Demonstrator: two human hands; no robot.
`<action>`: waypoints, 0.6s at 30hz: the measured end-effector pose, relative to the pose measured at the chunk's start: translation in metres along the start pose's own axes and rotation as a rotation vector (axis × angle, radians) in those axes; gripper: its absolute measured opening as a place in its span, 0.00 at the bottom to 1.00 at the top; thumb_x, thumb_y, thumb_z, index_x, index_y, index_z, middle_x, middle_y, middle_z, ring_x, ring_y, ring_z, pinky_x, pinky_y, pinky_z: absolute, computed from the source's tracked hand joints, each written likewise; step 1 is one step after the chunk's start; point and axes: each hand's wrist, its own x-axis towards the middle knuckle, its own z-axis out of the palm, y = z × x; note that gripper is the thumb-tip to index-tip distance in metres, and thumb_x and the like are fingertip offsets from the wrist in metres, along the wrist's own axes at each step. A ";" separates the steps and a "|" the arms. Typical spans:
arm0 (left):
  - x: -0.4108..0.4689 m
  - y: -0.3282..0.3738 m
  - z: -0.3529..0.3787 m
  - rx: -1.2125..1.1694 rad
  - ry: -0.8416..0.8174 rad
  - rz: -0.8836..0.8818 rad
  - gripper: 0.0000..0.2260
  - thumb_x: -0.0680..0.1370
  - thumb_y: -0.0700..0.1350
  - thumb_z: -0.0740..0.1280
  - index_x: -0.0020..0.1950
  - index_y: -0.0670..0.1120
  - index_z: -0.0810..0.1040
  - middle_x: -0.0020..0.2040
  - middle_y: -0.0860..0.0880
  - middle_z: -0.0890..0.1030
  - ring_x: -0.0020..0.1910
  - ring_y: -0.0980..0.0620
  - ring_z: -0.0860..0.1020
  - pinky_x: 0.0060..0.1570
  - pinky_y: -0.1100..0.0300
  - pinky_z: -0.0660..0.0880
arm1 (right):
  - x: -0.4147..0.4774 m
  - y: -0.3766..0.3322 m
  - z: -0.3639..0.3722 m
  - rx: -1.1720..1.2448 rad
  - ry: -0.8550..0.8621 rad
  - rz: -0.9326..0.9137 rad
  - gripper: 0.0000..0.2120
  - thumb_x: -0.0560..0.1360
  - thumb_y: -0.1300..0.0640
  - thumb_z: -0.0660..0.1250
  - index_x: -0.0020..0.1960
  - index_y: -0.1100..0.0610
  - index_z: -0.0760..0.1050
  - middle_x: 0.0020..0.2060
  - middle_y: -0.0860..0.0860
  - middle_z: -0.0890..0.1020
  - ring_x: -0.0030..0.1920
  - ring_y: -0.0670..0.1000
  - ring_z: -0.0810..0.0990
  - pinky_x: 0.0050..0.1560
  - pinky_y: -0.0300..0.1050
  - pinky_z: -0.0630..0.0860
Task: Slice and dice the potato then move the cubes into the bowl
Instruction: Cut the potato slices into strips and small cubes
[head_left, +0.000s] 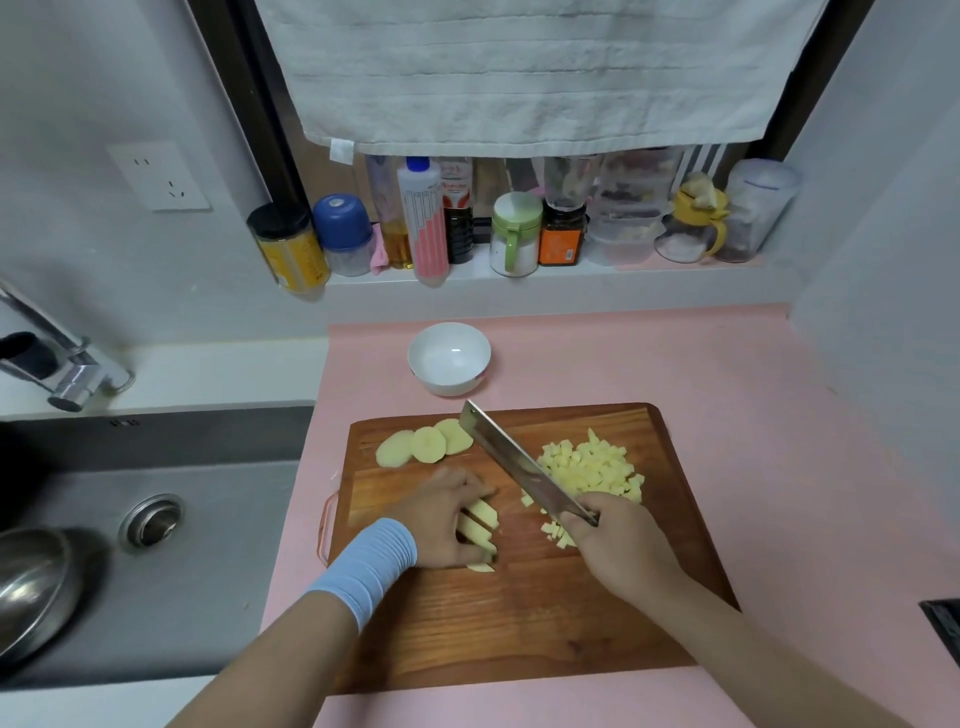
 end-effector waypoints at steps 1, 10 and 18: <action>-0.002 -0.001 0.004 0.068 -0.009 0.041 0.40 0.64 0.69 0.69 0.73 0.54 0.70 0.63 0.58 0.68 0.62 0.56 0.65 0.64 0.60 0.67 | -0.001 -0.001 0.002 -0.002 -0.010 0.005 0.08 0.81 0.47 0.65 0.51 0.46 0.82 0.36 0.43 0.83 0.37 0.45 0.81 0.36 0.44 0.76; -0.032 0.024 0.048 0.060 0.342 -0.324 0.28 0.73 0.67 0.66 0.65 0.50 0.74 0.60 0.51 0.72 0.62 0.51 0.68 0.61 0.58 0.71 | -0.019 -0.008 0.019 -0.015 -0.072 0.065 0.09 0.80 0.46 0.65 0.45 0.47 0.80 0.33 0.45 0.82 0.34 0.45 0.81 0.32 0.42 0.73; -0.052 0.015 0.071 -0.049 0.501 -0.253 0.27 0.69 0.59 0.68 0.64 0.47 0.75 0.55 0.51 0.74 0.55 0.51 0.70 0.61 0.53 0.72 | -0.037 -0.015 0.024 -0.113 -0.109 0.081 0.10 0.81 0.46 0.62 0.51 0.48 0.80 0.33 0.45 0.80 0.34 0.44 0.79 0.32 0.42 0.69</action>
